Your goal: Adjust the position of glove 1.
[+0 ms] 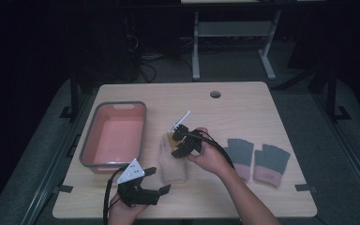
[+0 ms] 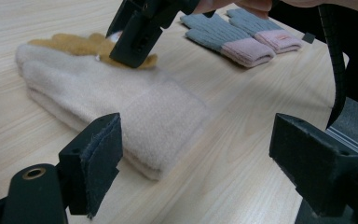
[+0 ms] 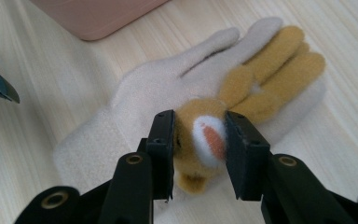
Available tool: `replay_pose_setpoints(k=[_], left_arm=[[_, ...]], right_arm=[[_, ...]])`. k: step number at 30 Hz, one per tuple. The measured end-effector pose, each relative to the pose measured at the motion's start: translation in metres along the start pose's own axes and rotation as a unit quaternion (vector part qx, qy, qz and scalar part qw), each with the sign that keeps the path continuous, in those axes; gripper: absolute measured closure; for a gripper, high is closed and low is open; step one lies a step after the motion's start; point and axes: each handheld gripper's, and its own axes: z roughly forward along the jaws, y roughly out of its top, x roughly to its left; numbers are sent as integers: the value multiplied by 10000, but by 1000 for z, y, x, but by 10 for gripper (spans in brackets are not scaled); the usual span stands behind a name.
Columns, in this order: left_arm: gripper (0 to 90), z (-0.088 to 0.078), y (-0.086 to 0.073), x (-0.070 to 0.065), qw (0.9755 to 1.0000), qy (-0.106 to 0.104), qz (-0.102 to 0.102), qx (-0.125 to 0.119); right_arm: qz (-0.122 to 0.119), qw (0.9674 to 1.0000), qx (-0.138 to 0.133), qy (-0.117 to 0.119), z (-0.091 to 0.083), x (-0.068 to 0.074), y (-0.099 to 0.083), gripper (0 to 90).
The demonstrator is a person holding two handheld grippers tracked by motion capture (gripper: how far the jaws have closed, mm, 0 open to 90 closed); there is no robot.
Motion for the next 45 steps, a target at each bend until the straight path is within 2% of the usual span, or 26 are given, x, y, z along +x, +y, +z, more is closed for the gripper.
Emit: replay_pose_setpoints(k=[7, 17, 21, 24, 30, 37, 38, 43, 44, 45], left_arm=[[172, 1, -1, 0, 10000, 11, -25, 11], [172, 2, -1, 2, 9999, 13, -107, 80], [174, 4, -2, 2, 9998, 11, -160, 125], [174, 6, -2, 3, 9998, 12, -177, 123], [174, 6, -2, 3, 9997, 6, -216, 113], [174, 5, -2, 4, 9997, -7, -188, 128], [174, 5, -2, 4, 9997, -4, -191, 126], [174, 4, -2, 5, 9998, -4, -192, 107], [174, 4, -2, 5, 9997, -8, -197, 111], [174, 4, -2, 5, 9997, -12, -208, 108]], right_arm=[[110, 9999, 36, 38, 6, -2, -5, 642], [286, 9995, -49, 135, 11, -5, -13, 612], [435, 9988, -71, 209, 11, -8, -17, 566], [537, 9982, -188, 197, 7, -9, -18, 526], [370, 9984, -430, 8, 4, -3, -11, 490], [157, 9989, -434, -93, 7, 3, 1, 493], [67, 9992, -360, -148, 10, 5, 5, 493], [5, 9996, -210, -190, 20, 7, 8, 493], [-59, 9996, -86, -265, 25, 8, 9, 490], [-110, 9995, -84, -285, 27, 8, 9, 489]])
